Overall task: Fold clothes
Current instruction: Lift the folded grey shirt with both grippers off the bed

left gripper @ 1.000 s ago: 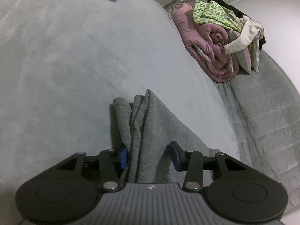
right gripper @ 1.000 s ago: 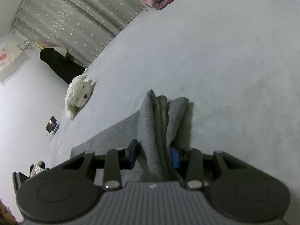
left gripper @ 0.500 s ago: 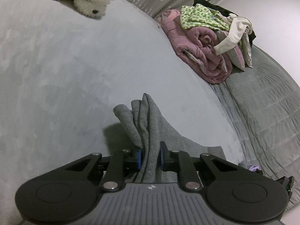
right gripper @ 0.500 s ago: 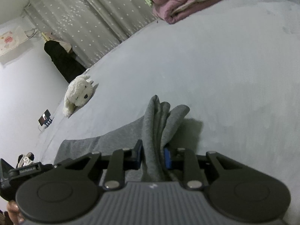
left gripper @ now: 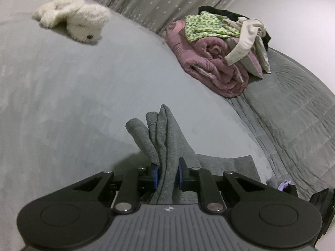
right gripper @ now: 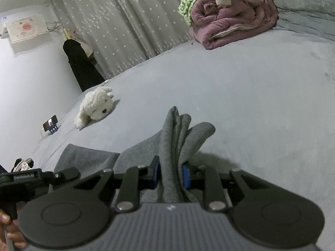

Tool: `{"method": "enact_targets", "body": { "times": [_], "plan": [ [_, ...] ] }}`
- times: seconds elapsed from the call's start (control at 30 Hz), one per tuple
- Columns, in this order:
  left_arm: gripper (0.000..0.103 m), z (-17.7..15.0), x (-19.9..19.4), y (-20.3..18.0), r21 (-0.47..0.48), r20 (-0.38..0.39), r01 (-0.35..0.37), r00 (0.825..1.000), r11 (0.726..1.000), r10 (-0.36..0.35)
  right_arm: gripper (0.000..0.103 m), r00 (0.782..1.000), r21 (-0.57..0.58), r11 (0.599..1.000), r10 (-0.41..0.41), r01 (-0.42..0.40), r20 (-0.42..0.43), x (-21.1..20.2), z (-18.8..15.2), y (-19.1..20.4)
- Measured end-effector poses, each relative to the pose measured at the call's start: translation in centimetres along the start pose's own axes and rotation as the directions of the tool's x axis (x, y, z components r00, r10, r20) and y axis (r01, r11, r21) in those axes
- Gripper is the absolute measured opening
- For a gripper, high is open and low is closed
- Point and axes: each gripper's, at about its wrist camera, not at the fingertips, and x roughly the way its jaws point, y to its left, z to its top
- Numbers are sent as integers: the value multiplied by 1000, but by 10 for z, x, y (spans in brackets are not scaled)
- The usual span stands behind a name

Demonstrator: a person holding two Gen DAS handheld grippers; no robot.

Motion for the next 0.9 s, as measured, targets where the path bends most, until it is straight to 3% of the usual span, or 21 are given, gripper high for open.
{"method": "enact_targets", "body": {
  "times": [0.63, 0.9],
  "plan": [
    [14, -9, -1, -8, 73, -8, -48, 999, 996, 49, 20, 1000, -41, 999, -14, 14, -4, -8, 2, 4],
    [14, -14, 2, -15, 131, -11, -108, 994, 986, 110, 20, 999, -69, 997, -38, 36, -27, -5, -6, 10]
  ]
}}
